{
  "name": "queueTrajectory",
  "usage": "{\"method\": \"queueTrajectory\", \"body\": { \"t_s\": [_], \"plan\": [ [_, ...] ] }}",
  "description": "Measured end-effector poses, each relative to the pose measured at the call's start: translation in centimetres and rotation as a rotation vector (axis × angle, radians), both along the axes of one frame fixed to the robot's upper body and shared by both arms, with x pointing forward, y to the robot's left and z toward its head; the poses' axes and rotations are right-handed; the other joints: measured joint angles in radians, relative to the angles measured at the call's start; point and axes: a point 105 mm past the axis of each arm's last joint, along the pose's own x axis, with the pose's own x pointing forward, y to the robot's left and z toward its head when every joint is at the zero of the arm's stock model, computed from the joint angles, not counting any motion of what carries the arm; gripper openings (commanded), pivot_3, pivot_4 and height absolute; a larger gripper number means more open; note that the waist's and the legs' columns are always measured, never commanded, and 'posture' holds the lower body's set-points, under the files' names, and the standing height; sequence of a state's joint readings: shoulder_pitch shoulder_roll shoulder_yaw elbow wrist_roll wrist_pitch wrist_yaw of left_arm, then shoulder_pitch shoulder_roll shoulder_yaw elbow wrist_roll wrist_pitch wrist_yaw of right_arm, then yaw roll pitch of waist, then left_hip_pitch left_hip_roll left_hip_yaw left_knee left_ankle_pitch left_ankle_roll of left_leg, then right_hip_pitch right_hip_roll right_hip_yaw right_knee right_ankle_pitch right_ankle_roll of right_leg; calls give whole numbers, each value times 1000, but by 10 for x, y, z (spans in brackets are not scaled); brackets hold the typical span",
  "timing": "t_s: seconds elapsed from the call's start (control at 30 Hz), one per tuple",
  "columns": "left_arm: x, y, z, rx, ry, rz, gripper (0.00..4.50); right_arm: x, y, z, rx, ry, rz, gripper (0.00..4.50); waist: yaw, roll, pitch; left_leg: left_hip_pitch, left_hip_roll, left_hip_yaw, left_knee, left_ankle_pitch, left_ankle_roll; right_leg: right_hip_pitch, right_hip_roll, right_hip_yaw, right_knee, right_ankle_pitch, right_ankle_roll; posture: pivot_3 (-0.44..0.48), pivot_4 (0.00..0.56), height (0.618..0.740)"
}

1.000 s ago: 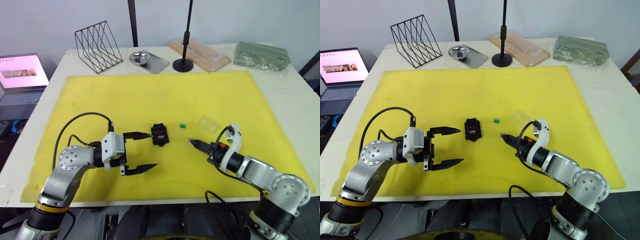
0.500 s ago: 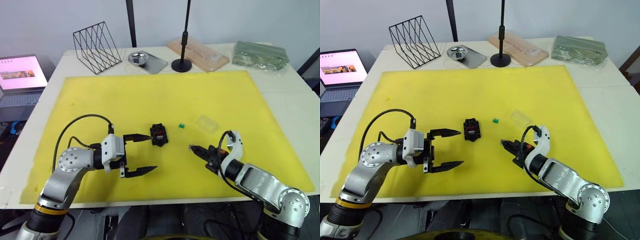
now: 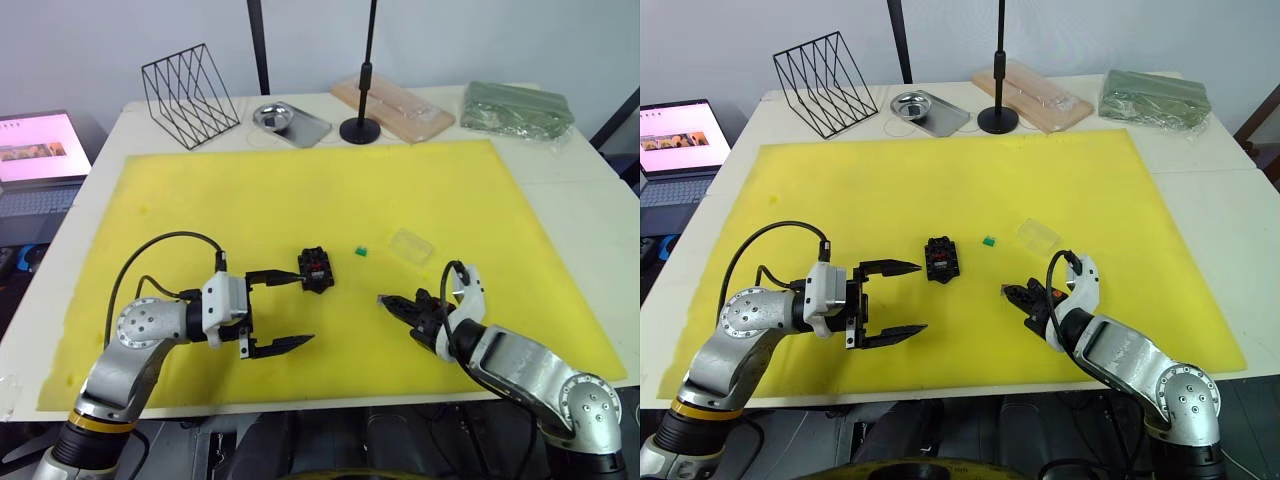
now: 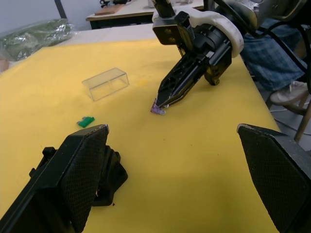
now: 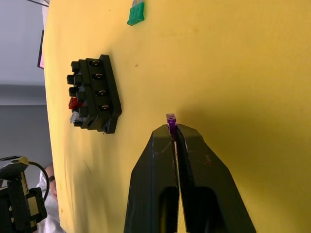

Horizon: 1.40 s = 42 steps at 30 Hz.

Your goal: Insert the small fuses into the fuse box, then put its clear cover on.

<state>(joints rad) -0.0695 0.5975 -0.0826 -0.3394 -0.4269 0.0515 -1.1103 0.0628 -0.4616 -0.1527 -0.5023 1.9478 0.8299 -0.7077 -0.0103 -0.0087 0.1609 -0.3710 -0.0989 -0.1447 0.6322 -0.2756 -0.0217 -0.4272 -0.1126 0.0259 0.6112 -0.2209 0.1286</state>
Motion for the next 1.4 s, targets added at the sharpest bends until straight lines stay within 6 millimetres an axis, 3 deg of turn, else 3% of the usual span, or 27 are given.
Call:
{"method": "queueTrajectory", "body": {
  "t_s": [0.33,0.47,0.6,0.67,0.8,0.87,0.97,1.1,1.2,1.3,1.37,1.4],
  "plan": [
    [-2,2,-5,1,10,-6,4500,-4,4,10,16,-54,49,4451,4,0,0,0,0,0,0,0,0,1,0,0,-1,0,0,0,150,740],
    [-3,2,-6,-2,3,-11,4500,-14,-4,11,-33,-78,111,4451,16,0,0,0,0,0,1,0,0,1,0,0,-2,0,0,0,150,740],
    [-2,1,-7,-10,7,-9,4500,-21,-26,16,-189,-94,322,4451,23,0,0,0,0,2,3,0,1,3,0,0,-4,-2,-3,0,150,740],
    [-1,2,-9,-12,9,-4,4500,-13,-40,30,-252,-114,400,4451,23,0,0,0,1,2,4,0,1,4,1,-1,-5,-2,-4,0,150,740],
    [2,-1,-5,-16,-9,-12,4500,-1,-46,66,-261,-222,608,4451,22,2,1,-1,6,3,2,-1,2,5,5,-1,-10,1,-3,0,150,740],
    [3,-2,-5,-20,-12,-13,4500,3,-46,71,-249,-247,681,4451,23,1,1,-2,9,3,2,-1,3,5,9,-2,-14,3,-4,0,150,740],
    [5,-4,-2,-29,-19,-15,4500,9,-45,62,-183,-198,763,4451,23,1,1,-3,9,4,2,-2,3,3,9,-2,-14,3,-4,0,150,740],
    [5,-11,0,-29,-32,-43,4500,21,-39,54,-109,-171,805,3218,23,1,1,-3,9,5,2,-2,3,3,9,-1,-14,4,-5,0,150,740],
    [4,-13,-1,-28,-29,-50,4500,26,-41,47,-133,-150,817,3218,24,1,1,-3,9,5,2,-2,3,3,9,-1,-14,4,-5,0,150,740],
    [5,-13,-1,-28,-29,-49,4500,28,-38,38,-130,-129,833,2682,24,1,1,-3,9,5,2,-2,2,2,9,-1,-14,4,-4,0,150,740],
    [4,-13,-1,-27,-28,-49,4500,28,-35,33,-117,-115,844,2017,24,1,1,-3,9,5,2,-2,2,2,9,-1,-13,5,-4,0,150,740],
    [4,-13,-1,-27,-28,-49,4500,28,-34,31,-117,-114,847,2017,24,1,1,-3,9,5,2,-2,2,2,9,-1,-13,5,-4,0,150,740]
  ]
}}
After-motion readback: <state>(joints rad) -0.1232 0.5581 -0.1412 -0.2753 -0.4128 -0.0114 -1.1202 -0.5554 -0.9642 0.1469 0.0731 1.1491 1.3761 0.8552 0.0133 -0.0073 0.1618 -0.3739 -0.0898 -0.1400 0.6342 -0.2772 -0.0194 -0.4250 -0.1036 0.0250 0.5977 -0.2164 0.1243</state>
